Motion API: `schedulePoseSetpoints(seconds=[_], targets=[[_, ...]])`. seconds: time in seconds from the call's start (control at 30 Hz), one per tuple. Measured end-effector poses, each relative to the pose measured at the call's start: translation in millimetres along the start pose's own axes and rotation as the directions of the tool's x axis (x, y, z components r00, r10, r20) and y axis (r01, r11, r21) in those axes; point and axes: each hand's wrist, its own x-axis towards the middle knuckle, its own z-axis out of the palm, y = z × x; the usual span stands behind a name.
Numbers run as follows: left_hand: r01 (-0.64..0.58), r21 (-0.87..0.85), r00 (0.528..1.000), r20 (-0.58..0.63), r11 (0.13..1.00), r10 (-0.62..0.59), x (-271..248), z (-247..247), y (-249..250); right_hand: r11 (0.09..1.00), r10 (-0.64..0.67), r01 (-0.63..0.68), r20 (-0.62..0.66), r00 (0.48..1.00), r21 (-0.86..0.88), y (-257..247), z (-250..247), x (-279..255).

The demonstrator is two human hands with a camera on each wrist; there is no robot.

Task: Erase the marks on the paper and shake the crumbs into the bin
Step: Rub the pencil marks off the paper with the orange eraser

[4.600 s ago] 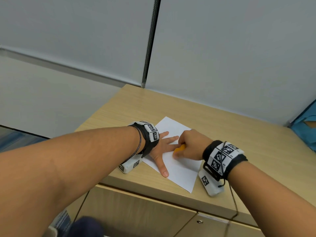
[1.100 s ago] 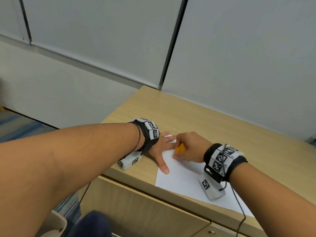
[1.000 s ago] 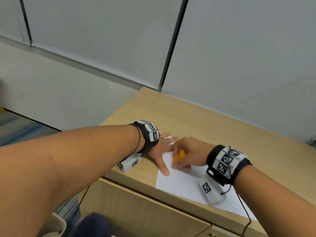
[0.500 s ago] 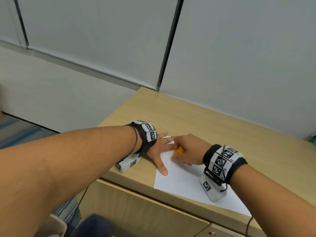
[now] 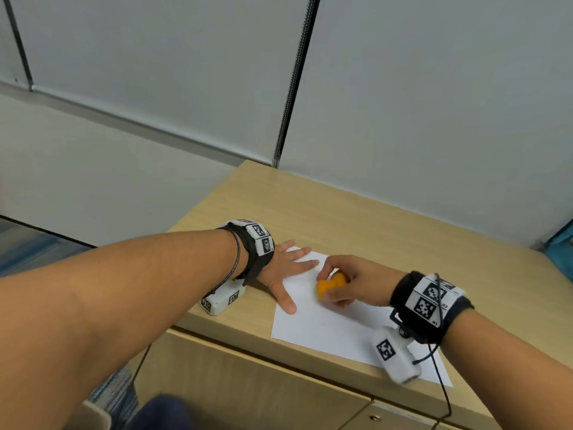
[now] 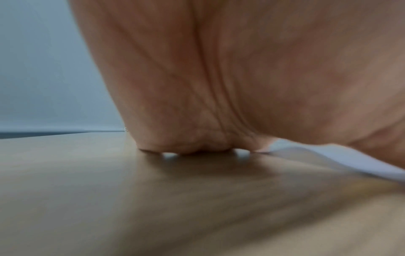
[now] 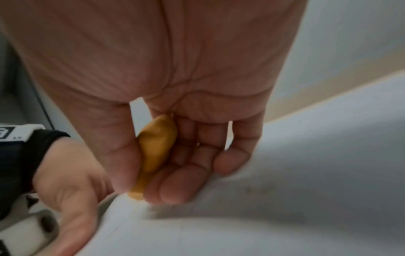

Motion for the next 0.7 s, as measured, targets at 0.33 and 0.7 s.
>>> schedulePoseSetpoints(seconds=[0.33, 0.7], targets=[[0.010, -0.026, 0.999, 0.046, 1.000, -0.009, -6.0, -6.1, 6.5, 0.996, 0.007, 0.004, -0.122, 0.993, 0.084, 9.8, 7.5, 3.3], [0.031, 0.073, 0.994, 0.100, 0.997, -0.038, -8.3, -6.2, 10.0, 0.861, -0.032, -0.082, -0.216, 0.976, -0.502, -30.4, 23.7, -2.1]])
